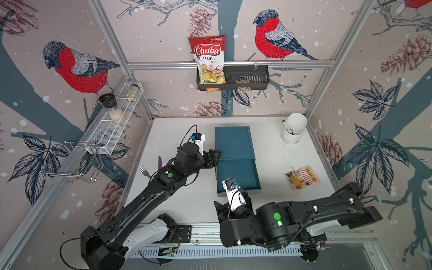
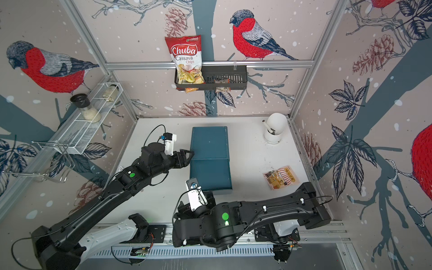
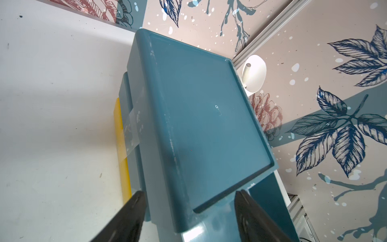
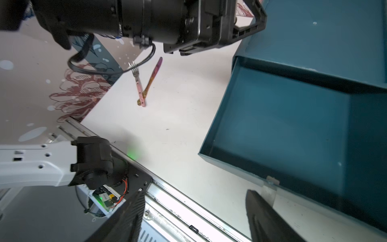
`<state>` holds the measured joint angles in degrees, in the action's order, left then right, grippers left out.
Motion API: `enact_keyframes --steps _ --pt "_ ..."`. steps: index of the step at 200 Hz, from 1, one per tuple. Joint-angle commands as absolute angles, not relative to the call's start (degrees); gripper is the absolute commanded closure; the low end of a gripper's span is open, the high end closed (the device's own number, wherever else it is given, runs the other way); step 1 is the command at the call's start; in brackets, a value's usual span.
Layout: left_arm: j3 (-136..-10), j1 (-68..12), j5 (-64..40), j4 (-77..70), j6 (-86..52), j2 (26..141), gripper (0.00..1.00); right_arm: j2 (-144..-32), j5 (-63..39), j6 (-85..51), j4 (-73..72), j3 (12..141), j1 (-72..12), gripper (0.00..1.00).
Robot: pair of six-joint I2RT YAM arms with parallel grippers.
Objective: Take the seed bags out of the drawer
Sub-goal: Close the drawer in the storage box.
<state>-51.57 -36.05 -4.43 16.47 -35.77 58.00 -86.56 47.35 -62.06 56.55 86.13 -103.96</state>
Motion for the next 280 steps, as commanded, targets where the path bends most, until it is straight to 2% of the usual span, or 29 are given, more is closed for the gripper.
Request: enact_keyframes --steps 1,61,139,280 --pt "-51.6 -35.34 -5.26 13.98 -34.98 59.58 0.32 -87.55 49.31 -65.8 61.91 84.88 -104.33 0.21" --pt "-50.45 -34.99 -7.68 12.34 -34.97 62.7 0.36 -78.84 42.02 -66.92 50.26 69.98 -101.27 0.23" --pt "-49.8 -34.98 -7.19 12.27 -33.71 63.01 0.38 -72.07 37.42 -65.36 41.76 60.54 -95.71 0.29" --pt "-49.75 -34.95 -10.9 12.71 -30.25 62.45 0.46 -76.65 33.73 -54.94 32.03 63.02 -86.74 0.51"
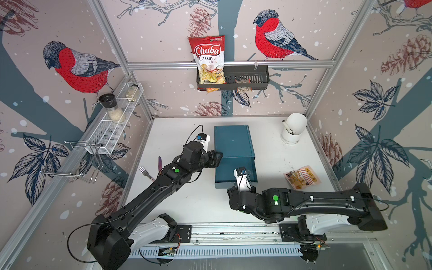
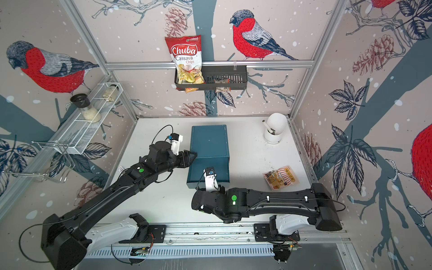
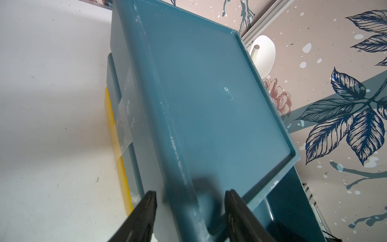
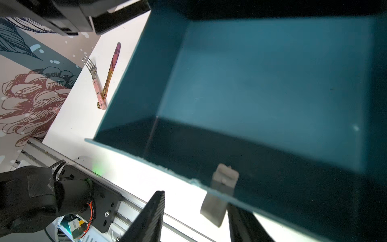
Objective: Take the seed bags out of the drawer
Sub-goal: Close the drawer in the storage box.
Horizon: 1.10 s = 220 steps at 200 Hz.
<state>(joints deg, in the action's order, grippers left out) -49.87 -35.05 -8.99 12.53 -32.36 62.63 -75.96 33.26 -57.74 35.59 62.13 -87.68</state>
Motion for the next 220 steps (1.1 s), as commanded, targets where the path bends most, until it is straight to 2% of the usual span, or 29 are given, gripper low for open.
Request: enact_keyframes --steps 1,33,67,183,220 --pt "-49.75 -34.97 -10.94 12.73 -30.24 62.47 0.46 -76.73 33.74 -54.89 31.92 63.02 -86.66 0.51" --pt "-49.79 -34.98 -10.56 13.35 -29.62 61.95 0.48 -77.43 34.4 -53.88 28.72 62.54 -83.25 0.6" --pt "-49.64 -34.98 -9.84 14.19 -28.97 61.13 0.49 -77.65 35.09 -53.88 25.82 61.62 -79.46 0.63" --pt "-47.7 -34.98 -10.72 13.64 -29.08 59.33 0.52 -77.43 30.63 -52.61 16.76 56.96 -69.97 0.63" --pt "-47.29 -34.98 -10.91 13.59 -29.13 59.15 0.52 -78.04 30.04 -52.72 15.83 56.6 -68.6 0.56"
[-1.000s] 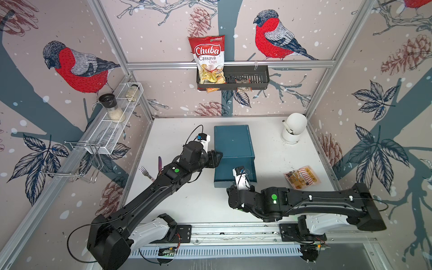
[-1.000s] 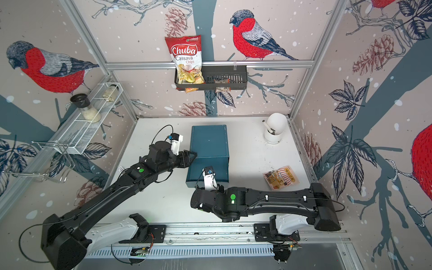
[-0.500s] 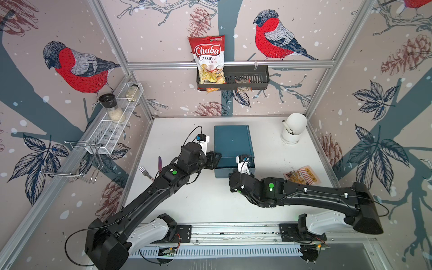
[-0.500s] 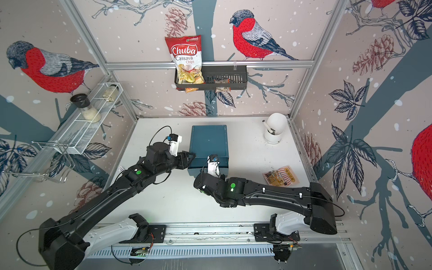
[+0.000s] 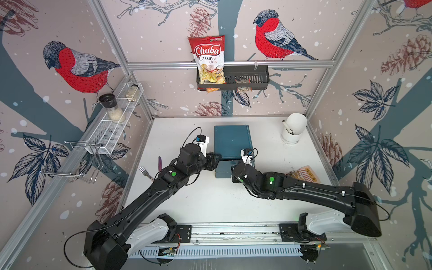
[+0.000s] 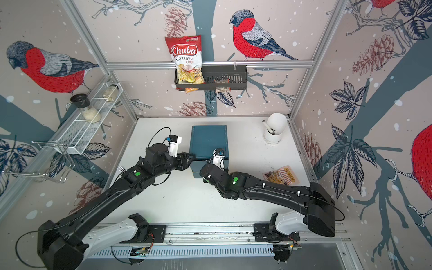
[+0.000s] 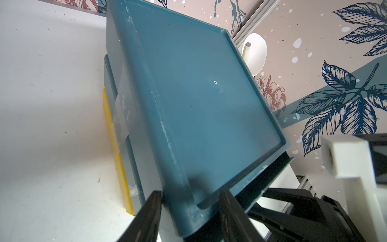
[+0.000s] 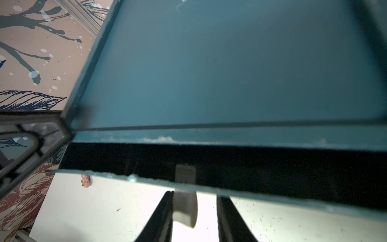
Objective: Take the seed bags out of the drawer
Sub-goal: Close the drawer in the storage box.
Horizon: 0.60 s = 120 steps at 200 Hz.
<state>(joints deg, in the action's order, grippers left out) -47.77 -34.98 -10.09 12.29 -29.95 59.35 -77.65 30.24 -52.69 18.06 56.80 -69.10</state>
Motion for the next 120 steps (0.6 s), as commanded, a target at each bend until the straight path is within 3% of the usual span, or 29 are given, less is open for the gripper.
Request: enact_keyframes --steps 1,57,120 --pt "-47.29 -34.98 -10.9 13.56 -29.16 59.15 0.52 -78.04 30.04 -52.72 15.83 56.6 -68.6 0.56" --pt "-46.36 -34.98 -10.92 13.27 -29.42 58.53 0.52 -78.66 30.08 -53.07 15.82 56.36 -67.57 0.37" --pt "-45.45 -34.98 -11.24 12.94 -30.05 57.74 0.52 -78.61 29.93 -53.41 16.09 56.14 -66.53 0.3"
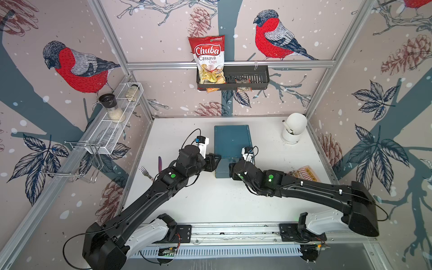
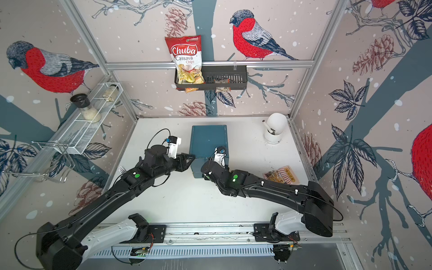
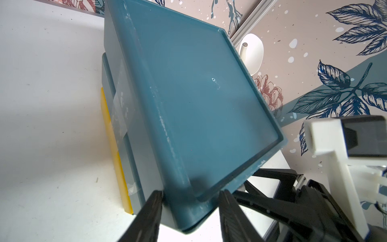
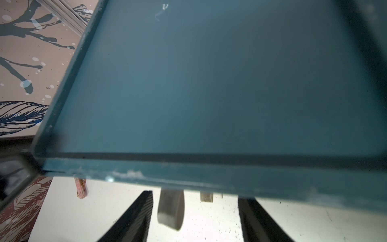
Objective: Take the seed bags out of the drawer
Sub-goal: Close the drawer in the storage box, then open the drawer in the storage box.
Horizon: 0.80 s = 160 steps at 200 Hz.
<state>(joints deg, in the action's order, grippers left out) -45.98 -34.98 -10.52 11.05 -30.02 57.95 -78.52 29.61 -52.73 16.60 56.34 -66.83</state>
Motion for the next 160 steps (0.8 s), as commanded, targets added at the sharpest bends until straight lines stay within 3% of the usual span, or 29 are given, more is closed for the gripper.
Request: enact_keyframes --steps 1,107,160 --pt "-45.44 -34.98 -11.24 12.98 -30.01 57.7 0.52 -78.63 29.95 -53.43 16.09 56.11 -66.49 0.3" --pt "-45.87 -34.97 -11.92 12.83 -31.19 56.94 0.52 -75.68 28.72 -56.27 17.12 52.68 -66.51 0.29" --pt "-50.36 -34.13 -10.22 12.85 -33.43 56.98 0.42 -72.07 30.69 -58.58 15.45 49.53 -71.43 0.32"
